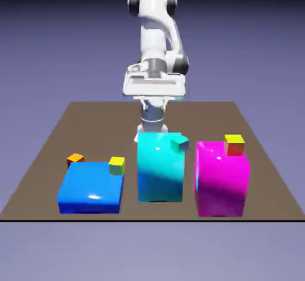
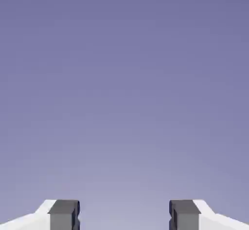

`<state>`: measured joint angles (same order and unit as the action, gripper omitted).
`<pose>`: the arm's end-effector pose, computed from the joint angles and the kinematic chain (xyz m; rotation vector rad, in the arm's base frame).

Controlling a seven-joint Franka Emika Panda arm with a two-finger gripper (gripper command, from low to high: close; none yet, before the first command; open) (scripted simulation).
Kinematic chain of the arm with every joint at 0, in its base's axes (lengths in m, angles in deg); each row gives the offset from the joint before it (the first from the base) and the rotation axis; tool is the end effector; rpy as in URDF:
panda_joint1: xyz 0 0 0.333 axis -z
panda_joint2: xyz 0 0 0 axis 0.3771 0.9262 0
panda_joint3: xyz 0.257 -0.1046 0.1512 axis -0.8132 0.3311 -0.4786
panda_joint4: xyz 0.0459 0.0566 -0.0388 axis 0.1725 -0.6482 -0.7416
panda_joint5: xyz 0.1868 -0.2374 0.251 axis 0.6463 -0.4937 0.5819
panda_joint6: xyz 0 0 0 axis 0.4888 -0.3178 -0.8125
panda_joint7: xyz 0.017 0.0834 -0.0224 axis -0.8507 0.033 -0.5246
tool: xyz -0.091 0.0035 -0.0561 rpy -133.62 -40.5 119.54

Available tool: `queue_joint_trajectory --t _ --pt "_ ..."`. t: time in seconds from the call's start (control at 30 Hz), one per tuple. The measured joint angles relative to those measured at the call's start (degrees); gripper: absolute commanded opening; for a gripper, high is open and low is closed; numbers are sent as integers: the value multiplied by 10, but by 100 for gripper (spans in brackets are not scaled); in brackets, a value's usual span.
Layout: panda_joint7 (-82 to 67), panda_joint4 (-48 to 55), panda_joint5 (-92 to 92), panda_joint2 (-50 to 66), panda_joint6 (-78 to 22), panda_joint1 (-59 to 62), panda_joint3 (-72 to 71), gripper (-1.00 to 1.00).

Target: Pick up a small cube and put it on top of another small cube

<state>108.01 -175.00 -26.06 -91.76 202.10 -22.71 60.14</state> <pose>0.3958 -0.0144 0.4447 -2.5048 1.0037 -0.9799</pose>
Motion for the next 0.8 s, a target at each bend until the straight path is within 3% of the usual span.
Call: queue_joint_trajectory --t 0.8 --pt "-294 122 133 440 -247 25 477 0"
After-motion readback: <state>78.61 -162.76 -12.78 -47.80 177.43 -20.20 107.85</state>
